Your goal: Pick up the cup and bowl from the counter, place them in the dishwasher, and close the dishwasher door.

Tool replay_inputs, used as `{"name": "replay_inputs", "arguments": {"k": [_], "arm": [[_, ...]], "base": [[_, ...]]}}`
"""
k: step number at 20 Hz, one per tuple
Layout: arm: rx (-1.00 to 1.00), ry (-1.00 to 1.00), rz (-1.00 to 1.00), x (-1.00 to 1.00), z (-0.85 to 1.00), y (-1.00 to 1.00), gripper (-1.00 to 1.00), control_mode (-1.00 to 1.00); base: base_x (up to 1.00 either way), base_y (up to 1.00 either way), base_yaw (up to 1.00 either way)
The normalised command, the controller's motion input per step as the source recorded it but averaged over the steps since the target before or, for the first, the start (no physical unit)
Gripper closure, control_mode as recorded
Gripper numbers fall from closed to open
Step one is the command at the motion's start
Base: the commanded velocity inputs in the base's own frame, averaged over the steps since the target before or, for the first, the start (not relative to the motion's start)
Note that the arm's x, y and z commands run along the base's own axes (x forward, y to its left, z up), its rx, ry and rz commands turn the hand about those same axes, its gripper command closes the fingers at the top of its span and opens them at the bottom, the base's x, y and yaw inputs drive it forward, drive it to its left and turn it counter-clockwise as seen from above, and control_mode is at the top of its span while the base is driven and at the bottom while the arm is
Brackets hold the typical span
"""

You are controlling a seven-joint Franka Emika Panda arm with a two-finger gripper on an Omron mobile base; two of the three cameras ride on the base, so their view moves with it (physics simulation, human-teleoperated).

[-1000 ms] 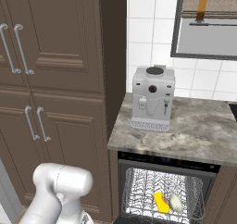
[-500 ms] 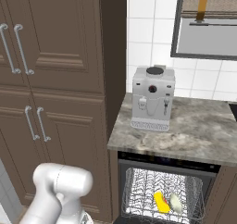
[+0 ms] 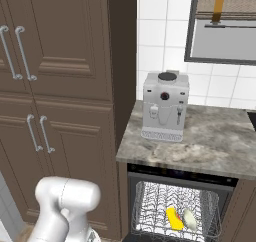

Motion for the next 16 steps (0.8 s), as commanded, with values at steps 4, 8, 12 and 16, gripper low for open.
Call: {"name": "replay_inputs", "arguments": {"k": [4, 8, 12, 16], "arm": [[0.00, 0.00, 0.00, 0.02, -0.57, 0.00, -1.00, -1.00], [0.00, 0.00, 0.00, 0.03, -0.47, 0.00, -1.00, -1.00], [0.02, 0.00, 0.00, 0.08, -0.44, -0.04, -1.00, -1.00], [0.02, 0.00, 0.00, 0.25, -0.50, -0.14, -1.00, -1.00]], "base": [[0.00, 0.00, 0.00], [0.00, 0.00, 0.00], [0.00, 0.00, 0.00], [0.00, 0.00, 0.00]]}}
